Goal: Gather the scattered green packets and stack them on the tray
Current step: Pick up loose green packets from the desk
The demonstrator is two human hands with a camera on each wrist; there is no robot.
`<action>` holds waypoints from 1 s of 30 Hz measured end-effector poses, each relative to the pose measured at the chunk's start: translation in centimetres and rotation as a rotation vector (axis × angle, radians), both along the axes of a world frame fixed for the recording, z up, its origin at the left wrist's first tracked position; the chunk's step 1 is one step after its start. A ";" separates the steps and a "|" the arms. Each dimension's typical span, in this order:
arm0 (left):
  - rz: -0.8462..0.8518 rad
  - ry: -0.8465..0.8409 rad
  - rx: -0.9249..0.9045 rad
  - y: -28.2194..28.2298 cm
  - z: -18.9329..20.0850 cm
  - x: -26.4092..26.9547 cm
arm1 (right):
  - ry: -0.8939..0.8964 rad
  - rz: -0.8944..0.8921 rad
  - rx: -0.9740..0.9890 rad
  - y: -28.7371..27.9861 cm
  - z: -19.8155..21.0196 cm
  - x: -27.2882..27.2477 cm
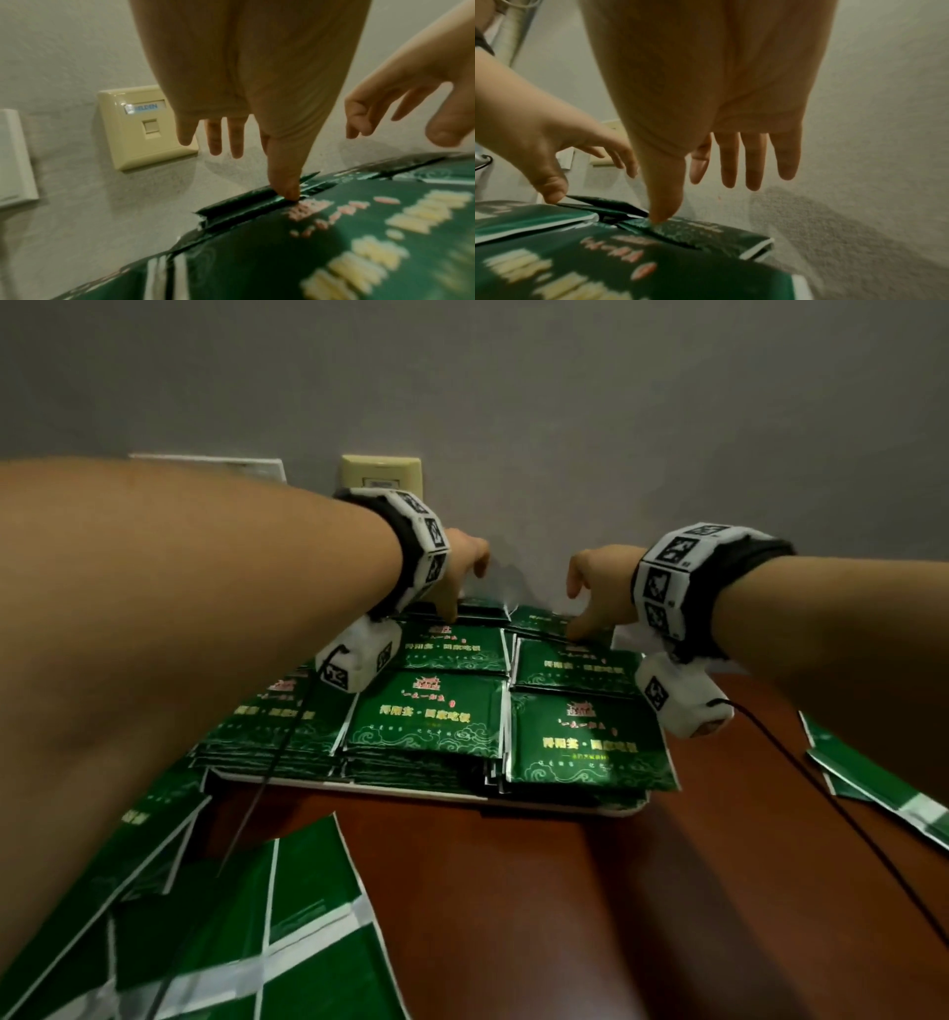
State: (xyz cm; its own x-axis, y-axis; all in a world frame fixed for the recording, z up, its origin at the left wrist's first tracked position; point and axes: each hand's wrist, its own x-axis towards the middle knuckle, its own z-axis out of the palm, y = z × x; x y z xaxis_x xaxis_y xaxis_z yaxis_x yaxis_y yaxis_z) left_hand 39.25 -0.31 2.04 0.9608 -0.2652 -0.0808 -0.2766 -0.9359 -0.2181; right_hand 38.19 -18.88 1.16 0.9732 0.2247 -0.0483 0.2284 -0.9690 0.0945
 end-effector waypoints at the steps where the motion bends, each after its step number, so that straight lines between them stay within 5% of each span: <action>1: 0.011 -0.006 0.011 0.1 -0.1 -0.4 | -0.009 -0.003 -0.001 -0.3 0.1 -0.4; 10: 0.009 -0.019 0.036 0.9 0.8 -6.8 | -0.007 -0.047 0.011 -5.1 1.4 -8.3; 16: -0.141 0.040 0.002 -4.3 1.5 -14.2 | 0.051 -0.132 -0.016 -11.8 1.5 -17.3; 25: -0.391 0.267 -0.108 -19.2 -5.2 -24.9 | 0.217 -0.425 -0.082 -24.6 -2.2 -30.6; 30: -0.405 0.342 -0.010 -24.2 -9.1 -27.8 | 0.300 -0.545 -0.089 -28.3 -5.1 -35.5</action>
